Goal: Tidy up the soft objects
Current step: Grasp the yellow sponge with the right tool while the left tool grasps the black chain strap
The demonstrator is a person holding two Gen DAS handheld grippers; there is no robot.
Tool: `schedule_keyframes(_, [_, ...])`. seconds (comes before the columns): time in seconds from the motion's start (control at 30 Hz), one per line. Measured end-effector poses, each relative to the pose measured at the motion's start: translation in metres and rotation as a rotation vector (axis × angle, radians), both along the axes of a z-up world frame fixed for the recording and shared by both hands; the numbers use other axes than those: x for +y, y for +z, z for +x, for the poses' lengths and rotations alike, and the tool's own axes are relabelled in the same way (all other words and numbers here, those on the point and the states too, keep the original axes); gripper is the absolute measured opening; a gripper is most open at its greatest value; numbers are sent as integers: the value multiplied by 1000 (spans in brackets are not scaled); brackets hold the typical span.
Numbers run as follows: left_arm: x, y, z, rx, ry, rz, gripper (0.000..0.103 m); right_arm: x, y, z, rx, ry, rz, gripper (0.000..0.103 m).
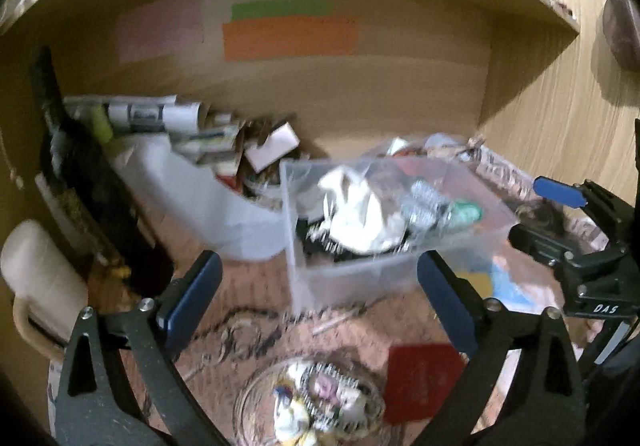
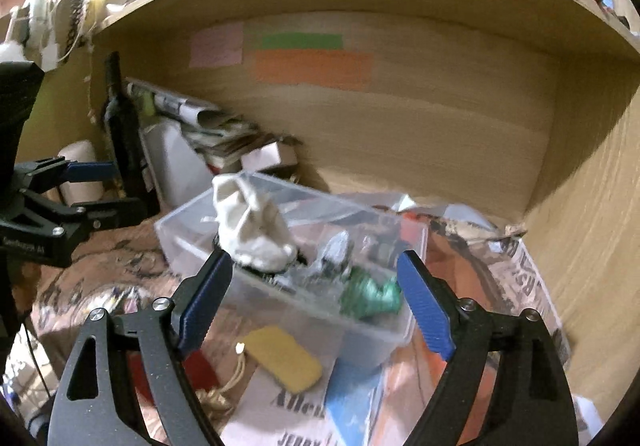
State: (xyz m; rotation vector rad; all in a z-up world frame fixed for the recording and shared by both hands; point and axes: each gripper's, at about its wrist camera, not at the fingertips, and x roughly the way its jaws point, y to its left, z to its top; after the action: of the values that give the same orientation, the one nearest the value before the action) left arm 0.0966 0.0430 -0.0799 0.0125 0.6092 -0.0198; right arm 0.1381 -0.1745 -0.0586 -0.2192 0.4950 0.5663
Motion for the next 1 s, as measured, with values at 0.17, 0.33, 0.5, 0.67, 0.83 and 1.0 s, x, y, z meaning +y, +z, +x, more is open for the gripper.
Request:
schedule_keyframes(0.17, [3,-26,-9,73,-2,-11,99,-2,-24,-3,81,11,-15,83])
schedule_keyframes(0.33, [-4,-53,-11,134,-24,-31,99,1,-50,3,176,20,-39,82])
schedule_keyframes(0.5, [-3,-73,-8,165,-11,-63,93,2,-68,10,244,27,-52,81])
schedule_keyframes(0.67, [9,-85,0,213,-5,-141,70,8,-76,17,297,46,-58,68])
schedule_keyframes(0.83, [10,-93,0,239,-20,-163,43,8,-84,21,336,59,-51,45])
schedule_keyframes(1.0, [9,-93,-6,231,-24,-164,34,2,-81,18,319,56,-32,38])
